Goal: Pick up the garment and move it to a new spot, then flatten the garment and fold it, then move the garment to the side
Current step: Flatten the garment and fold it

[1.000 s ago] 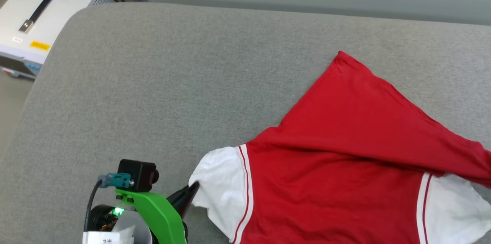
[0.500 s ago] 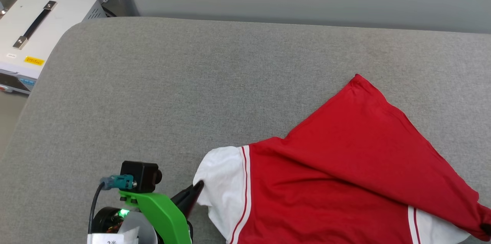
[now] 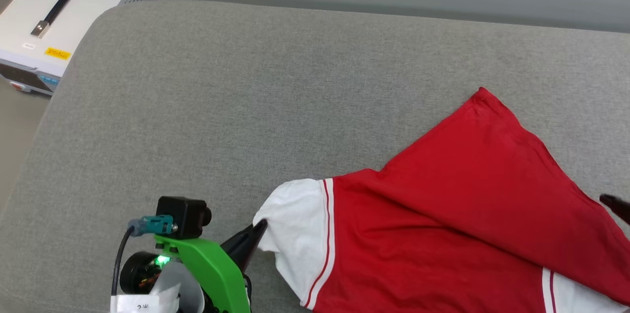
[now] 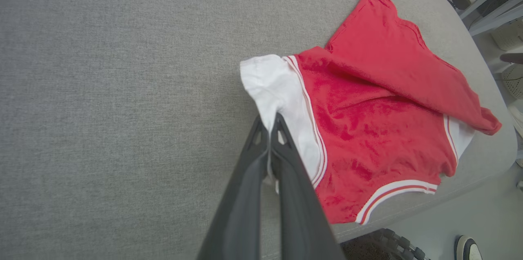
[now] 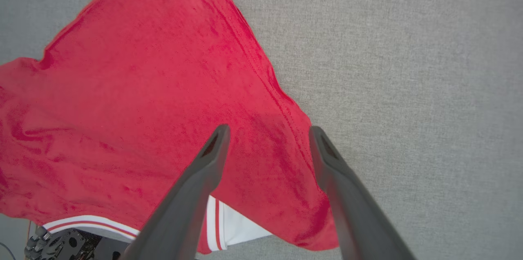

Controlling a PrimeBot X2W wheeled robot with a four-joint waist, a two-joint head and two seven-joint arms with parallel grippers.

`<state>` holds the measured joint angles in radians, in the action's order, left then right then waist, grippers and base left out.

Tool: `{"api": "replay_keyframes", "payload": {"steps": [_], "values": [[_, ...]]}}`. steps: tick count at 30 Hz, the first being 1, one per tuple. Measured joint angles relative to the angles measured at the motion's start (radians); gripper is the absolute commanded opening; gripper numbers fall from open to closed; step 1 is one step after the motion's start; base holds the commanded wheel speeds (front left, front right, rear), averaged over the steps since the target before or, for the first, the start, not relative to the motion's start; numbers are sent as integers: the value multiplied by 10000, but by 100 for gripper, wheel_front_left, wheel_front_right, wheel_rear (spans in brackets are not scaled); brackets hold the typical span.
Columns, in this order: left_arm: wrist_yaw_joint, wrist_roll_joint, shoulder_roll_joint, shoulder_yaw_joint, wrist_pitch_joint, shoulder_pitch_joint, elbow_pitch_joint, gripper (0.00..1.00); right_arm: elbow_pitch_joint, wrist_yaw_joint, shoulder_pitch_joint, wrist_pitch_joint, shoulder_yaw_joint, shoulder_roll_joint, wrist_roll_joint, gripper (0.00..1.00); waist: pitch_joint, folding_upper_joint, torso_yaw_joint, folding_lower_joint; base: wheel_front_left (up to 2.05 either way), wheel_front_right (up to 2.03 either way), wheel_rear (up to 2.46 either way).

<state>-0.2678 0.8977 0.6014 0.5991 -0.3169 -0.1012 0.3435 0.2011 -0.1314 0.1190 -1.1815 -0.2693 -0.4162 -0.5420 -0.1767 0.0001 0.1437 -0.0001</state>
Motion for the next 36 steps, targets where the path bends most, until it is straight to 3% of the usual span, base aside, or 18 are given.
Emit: {"api": "replay_keyframes", "payload": {"steps": [5,14,24,32,33,34,35,36], "values": [[128,-79,-82,75,81,-345,190,0,58,0,1960,-479,1043,-42,207,100,-532,0,475,0,0,0,0],[568,-334,-385,464,79,-833,121,0,-2163,0,4207,-514,2002,-336,798,100,-1488,0,1246,1,0,0,0],[880,-431,-717,750,171,-1150,-155,0,-4082,0,5229,27,2573,-731,1195,100,-2270,0,2216,2,0,0,0],[965,-458,-794,857,182,-1171,-313,0,-4769,2,5391,305,3037,-1120,1258,100,-2539,0,2646,1,0,0,0],[965,-458,-794,863,182,-1171,-320,0,-4846,0,5390,305,3089,-1177,1250,89,-2553,-1,2667,1,0,0,0],[965,-456,-792,865,182,-1171,-328,0,-4905,0,5389,305,3129,-1208,1235,40,-2554,-1,2673,1,0,0,0],[965,-456,-790,863,180,-1171,-343,0,-4932,0,5386,324,3200,-1235,1220,0,-2543,-1,2670,1,0,0,0],[965,-456,-788,859,180,-1172,-349,0,-4949,0,5381,345,3250,-1258,1185,0,-2530,0,2666,1,0,0,0]]}}
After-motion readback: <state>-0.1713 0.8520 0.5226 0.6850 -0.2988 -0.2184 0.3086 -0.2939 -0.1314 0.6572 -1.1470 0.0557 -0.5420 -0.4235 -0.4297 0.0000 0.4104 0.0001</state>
